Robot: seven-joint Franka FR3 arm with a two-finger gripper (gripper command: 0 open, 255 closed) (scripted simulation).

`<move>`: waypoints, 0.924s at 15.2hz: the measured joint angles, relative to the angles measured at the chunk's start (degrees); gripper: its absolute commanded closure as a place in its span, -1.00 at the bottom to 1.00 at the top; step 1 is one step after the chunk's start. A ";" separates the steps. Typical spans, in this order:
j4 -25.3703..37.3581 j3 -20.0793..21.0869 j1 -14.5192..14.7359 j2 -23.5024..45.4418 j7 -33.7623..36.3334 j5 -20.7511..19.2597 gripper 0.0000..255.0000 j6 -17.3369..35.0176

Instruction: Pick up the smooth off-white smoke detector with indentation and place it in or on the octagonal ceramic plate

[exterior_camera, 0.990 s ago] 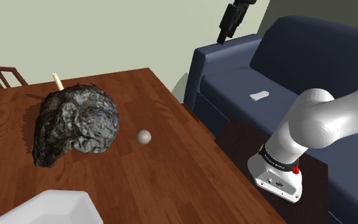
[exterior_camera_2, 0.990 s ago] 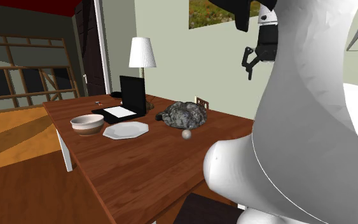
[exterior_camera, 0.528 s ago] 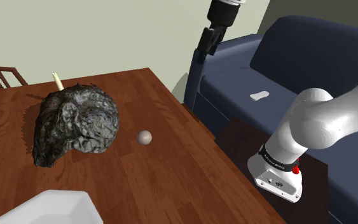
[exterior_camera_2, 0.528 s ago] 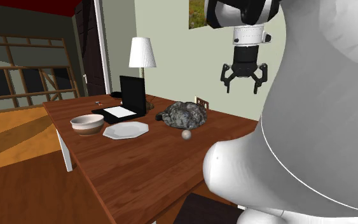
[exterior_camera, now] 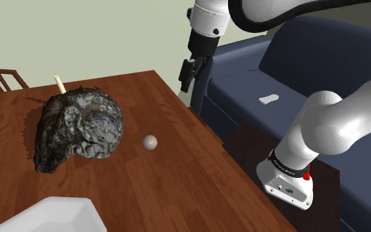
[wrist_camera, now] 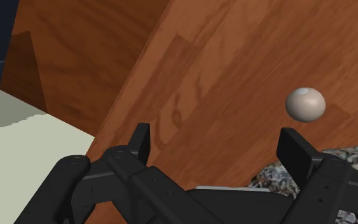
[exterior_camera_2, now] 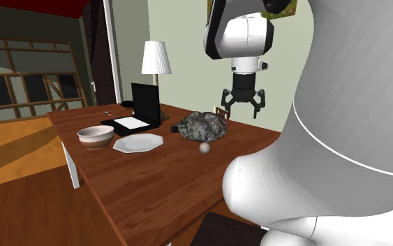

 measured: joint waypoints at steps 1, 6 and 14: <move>-0.21 1.25 0.31 1.30 1.08 0.25 -1.00 1.51; 0.72 7.02 1.17 8.41 6.43 0.19 -1.00 7.70; 5.83 15.66 0.64 23.93 17.05 -6.31 -1.00 16.83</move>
